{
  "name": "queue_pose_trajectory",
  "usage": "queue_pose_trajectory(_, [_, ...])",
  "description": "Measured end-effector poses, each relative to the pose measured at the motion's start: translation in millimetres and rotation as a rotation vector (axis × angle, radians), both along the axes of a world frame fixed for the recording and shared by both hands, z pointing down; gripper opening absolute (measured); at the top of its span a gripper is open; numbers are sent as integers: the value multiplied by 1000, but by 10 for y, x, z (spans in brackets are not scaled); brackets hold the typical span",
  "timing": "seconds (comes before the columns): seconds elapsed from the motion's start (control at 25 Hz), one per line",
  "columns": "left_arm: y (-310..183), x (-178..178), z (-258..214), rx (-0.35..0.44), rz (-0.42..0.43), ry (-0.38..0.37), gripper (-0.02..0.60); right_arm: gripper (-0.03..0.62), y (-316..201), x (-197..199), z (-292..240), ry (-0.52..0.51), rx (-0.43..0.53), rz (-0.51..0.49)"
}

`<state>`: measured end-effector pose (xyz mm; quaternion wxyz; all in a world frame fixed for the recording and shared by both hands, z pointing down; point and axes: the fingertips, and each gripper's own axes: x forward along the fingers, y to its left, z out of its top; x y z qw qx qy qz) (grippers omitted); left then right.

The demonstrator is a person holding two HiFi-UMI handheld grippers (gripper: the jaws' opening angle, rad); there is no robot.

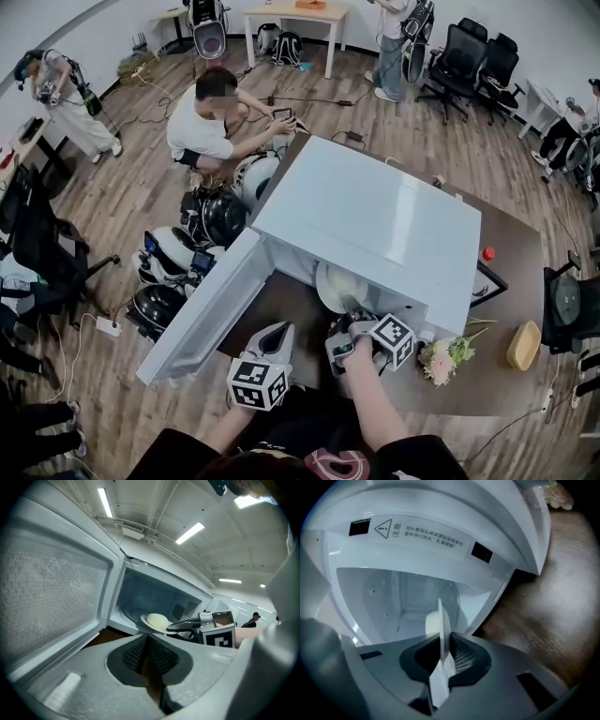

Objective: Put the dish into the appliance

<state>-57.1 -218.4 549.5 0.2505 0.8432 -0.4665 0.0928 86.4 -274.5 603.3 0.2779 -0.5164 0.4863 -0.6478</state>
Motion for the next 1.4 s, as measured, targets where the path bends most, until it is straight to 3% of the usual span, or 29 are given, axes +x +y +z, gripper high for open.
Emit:
queue_pose_trajectory(0.4, [-5, -30, 18, -10, 0, 0, 9, 41, -112, -30, 63, 16, 7, -1])
queue_pose_trajectory(0.56, [9, -28, 5, -14, 4, -2, 9, 44, -183, -71, 43, -34, 20, 27])
queue_pose_trajectory(0.88, [21, -73, 49, -37, -8, 5, 9, 44, -324, -66, 43, 38, 34, 21])
queue_pose_trajectory(1.2, [33, -125, 109, -68, -16, 7, 9, 44, -439, -55, 51, 2, 28, 77])
queue_pose_trajectory(1.4, [32, -124, 115, -74, -31, 15, 9, 46, -463, -1, 16, 43, 42, 75])
